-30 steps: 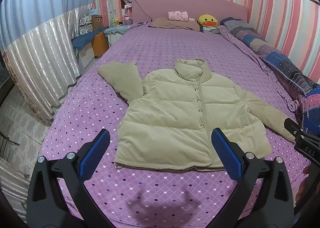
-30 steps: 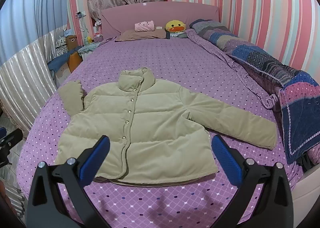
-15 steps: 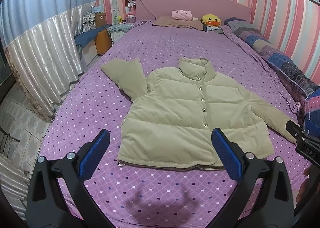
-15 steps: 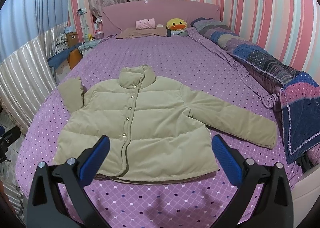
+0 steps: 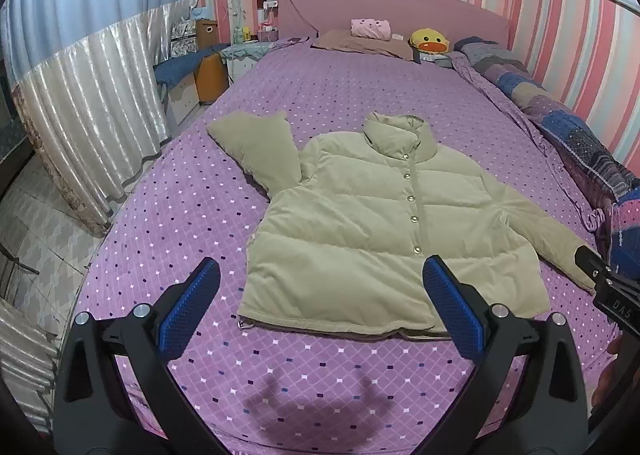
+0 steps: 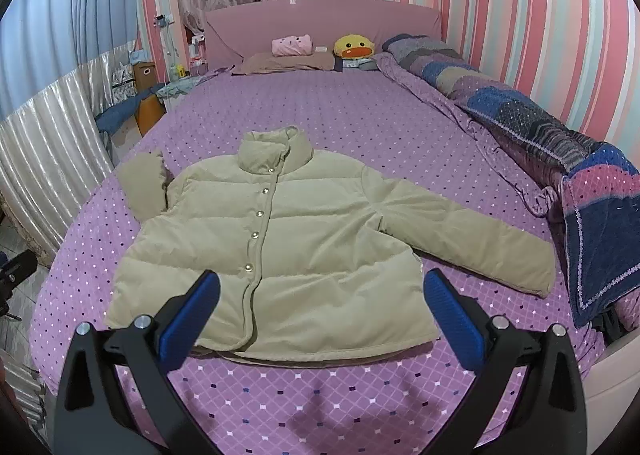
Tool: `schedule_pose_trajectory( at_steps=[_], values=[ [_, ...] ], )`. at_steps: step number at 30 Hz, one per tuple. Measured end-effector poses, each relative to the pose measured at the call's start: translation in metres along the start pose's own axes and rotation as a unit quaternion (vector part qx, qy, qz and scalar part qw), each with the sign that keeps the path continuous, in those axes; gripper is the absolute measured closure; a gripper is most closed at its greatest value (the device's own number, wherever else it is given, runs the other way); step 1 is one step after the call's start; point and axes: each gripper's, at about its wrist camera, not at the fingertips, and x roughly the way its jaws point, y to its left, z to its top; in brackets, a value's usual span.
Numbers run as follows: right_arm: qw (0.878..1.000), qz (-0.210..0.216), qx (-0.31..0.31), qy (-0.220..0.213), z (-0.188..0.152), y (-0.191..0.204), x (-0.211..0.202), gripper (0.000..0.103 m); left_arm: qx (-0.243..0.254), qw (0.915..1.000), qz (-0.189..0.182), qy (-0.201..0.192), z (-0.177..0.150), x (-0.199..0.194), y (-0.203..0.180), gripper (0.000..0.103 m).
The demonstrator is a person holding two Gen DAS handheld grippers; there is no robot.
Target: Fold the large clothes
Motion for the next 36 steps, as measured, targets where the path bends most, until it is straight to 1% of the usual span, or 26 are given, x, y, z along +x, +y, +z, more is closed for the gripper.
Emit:
schedule_pose_trajectory(
  at_steps=[3,12,21,28,36],
  values=[
    [1.000,0.003,-0.001,0.007,-0.003,0.002,0.006,0.002,-0.002,1.0000,0.000,0.005,0.000,0.004,-0.001,0.003],
    [1.000,0.006,-0.002,0.011,-0.004,0.005,0.013,0.002,0.001,1.0000,0.008,0.004,0.000,0.006,-0.003,0.003],
    [1.000,0.004,-0.003,0.012,-0.003,0.007,0.016,0.002,-0.001,0.9999,0.010,0.008,0.001,0.010,-0.002,0.003],
    [1.000,0.011,0.003,0.018,-0.005,0.005,0.022,0.002,0.001,0.9999,0.010,0.012,0.001,0.016,-0.002,0.003],
    [1.000,0.006,-0.001,0.026,-0.010,0.007,0.027,0.002,-0.001,0.9997,0.013,0.020,-0.002,0.022,0.001,0.003]
  ],
)
